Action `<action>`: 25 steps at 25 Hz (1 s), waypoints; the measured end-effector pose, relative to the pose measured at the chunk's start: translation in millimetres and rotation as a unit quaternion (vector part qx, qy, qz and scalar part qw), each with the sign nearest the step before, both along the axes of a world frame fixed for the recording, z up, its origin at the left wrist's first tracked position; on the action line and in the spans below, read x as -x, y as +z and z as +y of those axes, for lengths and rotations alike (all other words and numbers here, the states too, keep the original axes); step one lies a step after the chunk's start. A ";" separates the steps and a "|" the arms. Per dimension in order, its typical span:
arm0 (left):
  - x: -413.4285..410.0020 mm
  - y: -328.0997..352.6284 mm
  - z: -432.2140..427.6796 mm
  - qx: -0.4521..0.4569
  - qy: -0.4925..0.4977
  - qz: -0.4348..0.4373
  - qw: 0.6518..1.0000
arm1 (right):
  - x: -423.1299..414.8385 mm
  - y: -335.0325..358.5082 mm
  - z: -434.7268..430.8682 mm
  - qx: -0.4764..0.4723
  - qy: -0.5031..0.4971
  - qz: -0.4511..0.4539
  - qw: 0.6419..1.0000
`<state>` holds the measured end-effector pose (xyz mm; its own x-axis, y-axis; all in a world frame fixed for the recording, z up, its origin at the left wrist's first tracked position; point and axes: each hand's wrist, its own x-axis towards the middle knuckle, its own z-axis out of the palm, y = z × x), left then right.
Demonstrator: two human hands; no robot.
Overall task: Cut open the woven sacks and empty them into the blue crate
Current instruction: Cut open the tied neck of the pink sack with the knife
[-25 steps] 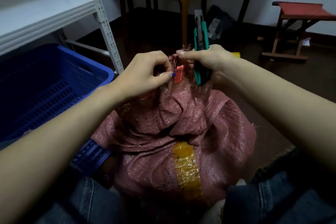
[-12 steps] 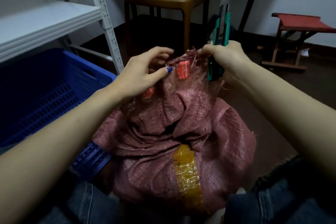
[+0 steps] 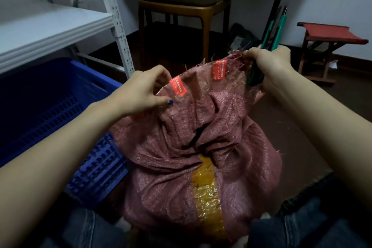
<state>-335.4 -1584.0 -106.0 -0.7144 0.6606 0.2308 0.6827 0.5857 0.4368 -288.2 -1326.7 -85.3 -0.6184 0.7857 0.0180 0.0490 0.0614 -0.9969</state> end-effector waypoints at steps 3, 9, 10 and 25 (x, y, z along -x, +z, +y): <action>0.6 3.0 -0.3 -0.037 -0.012 0.077 0.996 | -0.5 -0.9 4.0 -0.051 0.023 -0.051 0.997; 4.8 -2.1 5.9 -0.046 -0.013 0.154 0.987 | -9.7 5.7 -5.6 -0.353 0.050 -0.152 0.922; 5.9 -3.6 7.0 -0.044 -0.015 0.163 0.986 | -10.9 6.4 -8.0 -0.405 0.045 -0.151 0.901; 0.0 -19.9 19.8 -0.030 -0.035 0.237 0.970 | -20.1 -1.8 -58.9 -0.458 0.273 -0.133 0.836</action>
<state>-335.4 -1564.2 -125.8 -0.4723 0.6791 0.5619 0.8524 0.5142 0.0950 -268.0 -1385.6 -87.1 -0.9579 0.1177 0.2619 -0.0228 0.8780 -0.4781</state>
